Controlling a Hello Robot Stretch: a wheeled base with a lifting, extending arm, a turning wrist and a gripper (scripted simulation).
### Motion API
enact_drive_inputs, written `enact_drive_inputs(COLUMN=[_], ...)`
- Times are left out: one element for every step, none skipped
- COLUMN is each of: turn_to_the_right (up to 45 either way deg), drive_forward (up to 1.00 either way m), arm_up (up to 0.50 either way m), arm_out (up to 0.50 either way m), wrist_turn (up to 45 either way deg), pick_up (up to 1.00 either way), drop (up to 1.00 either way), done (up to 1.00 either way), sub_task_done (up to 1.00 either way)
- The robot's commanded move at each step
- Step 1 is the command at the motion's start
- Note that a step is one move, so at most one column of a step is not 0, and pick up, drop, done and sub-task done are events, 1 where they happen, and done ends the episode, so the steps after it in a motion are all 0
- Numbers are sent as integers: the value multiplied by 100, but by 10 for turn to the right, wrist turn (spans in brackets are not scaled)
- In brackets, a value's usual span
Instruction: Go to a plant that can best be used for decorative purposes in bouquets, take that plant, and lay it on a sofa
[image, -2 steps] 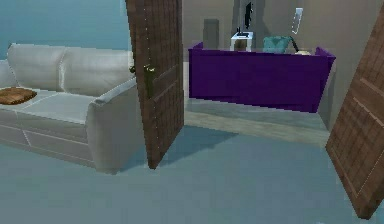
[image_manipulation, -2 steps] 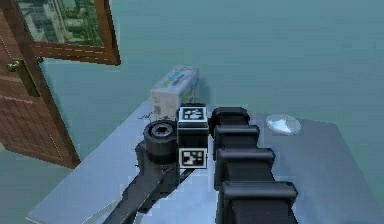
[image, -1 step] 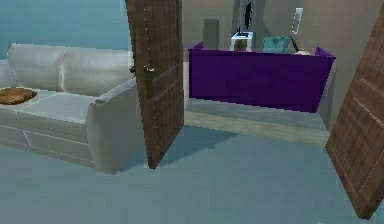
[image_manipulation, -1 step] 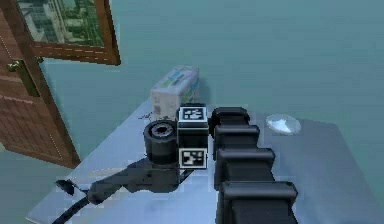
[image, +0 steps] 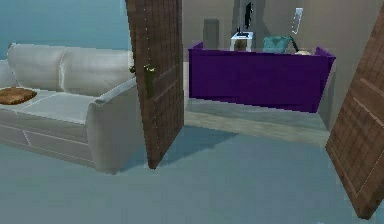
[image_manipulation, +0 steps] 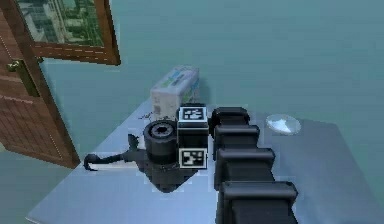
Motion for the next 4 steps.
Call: enact_drive_inputs(turn_to_the_right=[0,0,0,0], drive_forward=[0,0,0,0], arm_up=[0,-16,0,10], arm_out=[0,0,0,0], wrist_turn=[330,0,0,0], pick_up=[0,0,100,0], drop=[0,0,0,0], done=[0,0,0,0], sub_task_done=[0,0,0,0])
